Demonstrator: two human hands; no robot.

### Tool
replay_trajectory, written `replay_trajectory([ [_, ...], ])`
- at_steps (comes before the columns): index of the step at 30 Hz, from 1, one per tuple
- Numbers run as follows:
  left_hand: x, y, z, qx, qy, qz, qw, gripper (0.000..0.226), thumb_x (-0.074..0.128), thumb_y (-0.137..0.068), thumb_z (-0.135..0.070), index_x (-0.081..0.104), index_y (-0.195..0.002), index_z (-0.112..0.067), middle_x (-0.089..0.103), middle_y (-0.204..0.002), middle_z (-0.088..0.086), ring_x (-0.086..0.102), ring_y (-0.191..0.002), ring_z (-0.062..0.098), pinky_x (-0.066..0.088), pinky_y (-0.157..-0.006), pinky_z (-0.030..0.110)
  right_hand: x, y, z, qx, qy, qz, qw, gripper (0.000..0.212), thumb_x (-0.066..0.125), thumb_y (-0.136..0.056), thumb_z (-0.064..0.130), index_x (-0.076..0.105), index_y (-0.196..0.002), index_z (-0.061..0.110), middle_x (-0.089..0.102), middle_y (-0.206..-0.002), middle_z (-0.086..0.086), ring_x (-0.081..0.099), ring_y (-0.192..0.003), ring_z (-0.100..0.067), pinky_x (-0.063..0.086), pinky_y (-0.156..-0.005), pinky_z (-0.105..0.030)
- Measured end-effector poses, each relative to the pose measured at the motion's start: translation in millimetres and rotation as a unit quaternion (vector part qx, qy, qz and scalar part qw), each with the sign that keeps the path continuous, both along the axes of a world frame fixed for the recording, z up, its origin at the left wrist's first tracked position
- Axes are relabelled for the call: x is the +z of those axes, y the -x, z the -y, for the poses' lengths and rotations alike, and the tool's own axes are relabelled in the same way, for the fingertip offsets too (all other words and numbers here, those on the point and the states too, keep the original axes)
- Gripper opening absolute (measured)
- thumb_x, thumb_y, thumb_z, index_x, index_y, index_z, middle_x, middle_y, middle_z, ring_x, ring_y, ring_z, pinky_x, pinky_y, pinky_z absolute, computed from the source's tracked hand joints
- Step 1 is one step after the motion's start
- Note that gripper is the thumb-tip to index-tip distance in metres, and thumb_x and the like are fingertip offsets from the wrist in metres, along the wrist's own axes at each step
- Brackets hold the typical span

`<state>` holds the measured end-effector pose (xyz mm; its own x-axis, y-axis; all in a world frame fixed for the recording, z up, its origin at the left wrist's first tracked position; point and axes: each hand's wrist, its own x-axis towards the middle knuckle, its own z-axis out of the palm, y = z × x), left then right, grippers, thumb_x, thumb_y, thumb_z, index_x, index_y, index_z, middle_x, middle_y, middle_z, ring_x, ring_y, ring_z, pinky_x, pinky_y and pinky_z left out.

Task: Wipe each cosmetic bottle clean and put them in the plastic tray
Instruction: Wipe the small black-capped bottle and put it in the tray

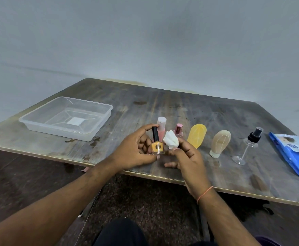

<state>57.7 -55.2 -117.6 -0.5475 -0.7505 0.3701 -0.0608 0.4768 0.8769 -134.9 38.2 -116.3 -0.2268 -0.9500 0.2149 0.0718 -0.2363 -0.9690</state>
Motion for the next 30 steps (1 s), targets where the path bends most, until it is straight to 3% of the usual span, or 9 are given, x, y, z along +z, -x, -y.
replay_trajectory([
  [3,-1,0,1,-0.005,-0.005,0.009,1.0,0.095,0.087,-0.081,0.003,0.049,-0.157,-0.041,0.068,-0.083,0.008,0.066,-0.073,0.012,0.053,-0.069,0.021,-1,-4,-1,-0.045,0.018,-0.033,0.998,0.022,0.058,-0.11,0.019,0.076,-0.118,0.027,0.081,-0.11,-0.002,0.076,-0.095,-0.023,0.065,-0.065,-0.038],
  [6,0,-1,1,-0.005,-0.007,0.004,1.0,0.096,0.087,-0.082,0.002,0.048,-0.157,-0.043,0.065,-0.079,0.004,0.065,-0.072,0.013,0.053,-0.069,0.021,-8,-3,-2,-0.098,0.084,-0.191,0.973,0.016,0.068,-0.104,0.025,0.081,-0.113,0.027,0.074,-0.106,0.007,0.073,-0.1,-0.017,0.065,-0.073,-0.037],
  [8,1,-1,1,-0.009,-0.005,0.006,1.0,0.097,0.089,-0.083,-0.001,0.047,-0.16,-0.042,0.066,-0.076,0.0,0.065,-0.072,0.013,0.054,-0.072,0.022,-8,-1,-4,-0.132,0.125,-0.283,0.942,0.018,0.075,-0.099,0.024,0.084,-0.115,0.024,0.067,-0.113,0.015,0.067,-0.111,-0.008,0.057,-0.088,-0.02],
  [10,2,-1,1,-0.014,-0.005,0.008,1.0,0.099,0.091,-0.082,-0.004,0.045,-0.161,-0.043,0.068,-0.074,-0.001,0.065,-0.071,0.013,0.054,-0.073,0.024,-2,0,-5,-0.149,0.142,-0.329,0.922,0.022,0.079,-0.096,0.018,0.084,-0.117,0.022,0.068,-0.115,0.015,0.066,-0.111,0.001,0.05,-0.087,-0.009],
  [14,3,-2,-1,-0.026,-0.006,0.005,1.0,0.102,0.093,-0.083,-0.007,0.043,-0.16,-0.051,0.069,-0.077,0.004,0.065,-0.071,0.016,0.056,-0.071,0.027,5,5,-1,-0.156,0.185,-0.427,0.871,0.025,0.08,-0.094,0.011,0.082,-0.116,0.023,0.075,-0.104,0.012,0.07,-0.092,-0.004,0.058,-0.078,-0.025],
  [18,1,-3,2,-0.036,-0.011,-0.006,0.999,0.102,0.088,-0.084,-0.007,0.039,-0.162,-0.05,0.067,-0.085,0.023,0.066,-0.075,0.025,0.057,-0.074,0.036,7,2,-5,-0.11,0.251,-0.524,0.806,0.023,0.075,-0.096,0.013,0.081,-0.118,0.017,0.07,-0.101,0.005,0.066,-0.09,-0.015,0.057,-0.075,-0.035],
  [20,-1,-3,4,-0.042,-0.008,-0.003,0.999,0.103,0.086,-0.083,-0.005,0.038,-0.164,-0.049,0.066,-0.086,0.022,0.065,-0.078,0.024,0.055,-0.077,0.035,6,2,-11,-0.094,0.268,-0.572,0.77,0.023,0.074,-0.096,0.015,0.081,-0.118,0.017,0.07,-0.101,0.003,0.065,-0.091,-0.019,0.056,-0.074,-0.036],
  [26,0,-1,2,-0.037,-0.006,0.008,0.999,0.105,0.09,-0.084,-0.002,0.04,-0.163,-0.049,0.065,-0.085,0.02,0.066,-0.074,0.019,0.056,-0.071,0.032,9,14,-3,-0.174,0.231,-0.56,0.777,0.027,0.081,-0.09,0.006,0.08,-0.116,0.013,0.071,-0.098,0.001,0.067,-0.088,-0.022,0.058,-0.072,-0.038],
  [30,0,-2,1,-0.053,0.003,0.01,0.999,0.097,0.087,-0.088,-0.009,0.039,-0.162,-0.051,0.067,-0.087,0.024,0.064,-0.076,0.022,0.054,-0.074,0.037,13,-2,-2,-0.139,0.252,-0.562,0.775,0.028,0.078,-0.092,0.008,0.08,-0.118,0.015,0.067,-0.095,0.0,0.065,-0.084,-0.023,0.056,-0.069,-0.038],
])
